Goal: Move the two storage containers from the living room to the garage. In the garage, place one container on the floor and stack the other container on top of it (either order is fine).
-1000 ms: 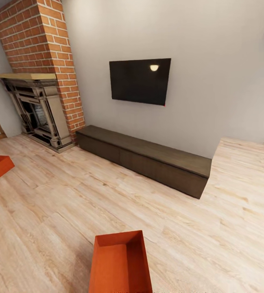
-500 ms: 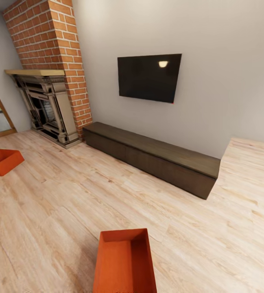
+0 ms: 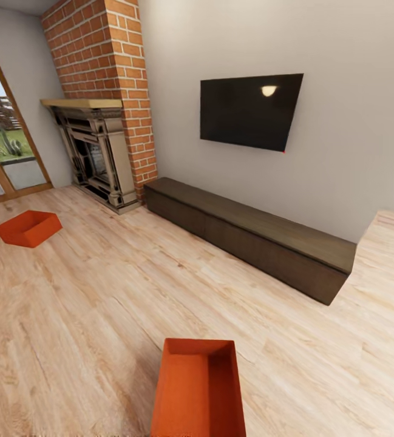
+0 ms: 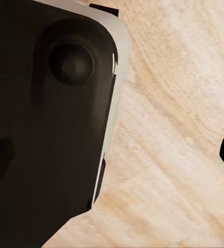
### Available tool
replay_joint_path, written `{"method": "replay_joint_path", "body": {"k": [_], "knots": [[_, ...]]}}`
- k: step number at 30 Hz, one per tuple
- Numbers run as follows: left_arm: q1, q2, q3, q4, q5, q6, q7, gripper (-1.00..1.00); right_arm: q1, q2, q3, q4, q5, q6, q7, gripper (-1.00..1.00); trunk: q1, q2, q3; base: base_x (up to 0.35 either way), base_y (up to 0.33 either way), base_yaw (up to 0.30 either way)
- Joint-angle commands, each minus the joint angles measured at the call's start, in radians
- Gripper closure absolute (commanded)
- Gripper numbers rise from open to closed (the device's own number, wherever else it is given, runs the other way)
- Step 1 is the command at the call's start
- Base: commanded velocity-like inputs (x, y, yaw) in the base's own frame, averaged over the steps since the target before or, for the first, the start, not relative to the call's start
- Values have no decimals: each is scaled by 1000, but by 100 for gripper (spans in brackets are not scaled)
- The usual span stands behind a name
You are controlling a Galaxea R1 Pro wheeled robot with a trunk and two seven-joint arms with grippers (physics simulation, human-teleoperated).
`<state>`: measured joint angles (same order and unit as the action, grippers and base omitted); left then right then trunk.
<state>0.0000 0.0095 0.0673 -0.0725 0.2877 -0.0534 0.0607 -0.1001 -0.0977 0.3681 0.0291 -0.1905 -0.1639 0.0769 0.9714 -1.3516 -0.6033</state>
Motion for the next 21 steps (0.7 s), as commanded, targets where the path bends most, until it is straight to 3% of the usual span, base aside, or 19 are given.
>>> {"method": "replay_joint_path", "body": {"k": [1, 6, 21], "knots": [[0, 0, 6, -1, 1, -2, 1, -100, -1, 0, 6, 3, -11, -6, 6, -100, 0, 0, -2, 0, 0, 220], [0, 0, 6, 0, 0, -2, 1, -100, -1, 0, 5, 3, -13, -6, 6, -100, 0, 0, -5, 0, 0, 117], [0, 0, 6, 0, 0, -2, 1, -100, -1, 3, 5, 3, -9, -1, 1, -100, 0, 0, -13, 0, 0, 4]]}}
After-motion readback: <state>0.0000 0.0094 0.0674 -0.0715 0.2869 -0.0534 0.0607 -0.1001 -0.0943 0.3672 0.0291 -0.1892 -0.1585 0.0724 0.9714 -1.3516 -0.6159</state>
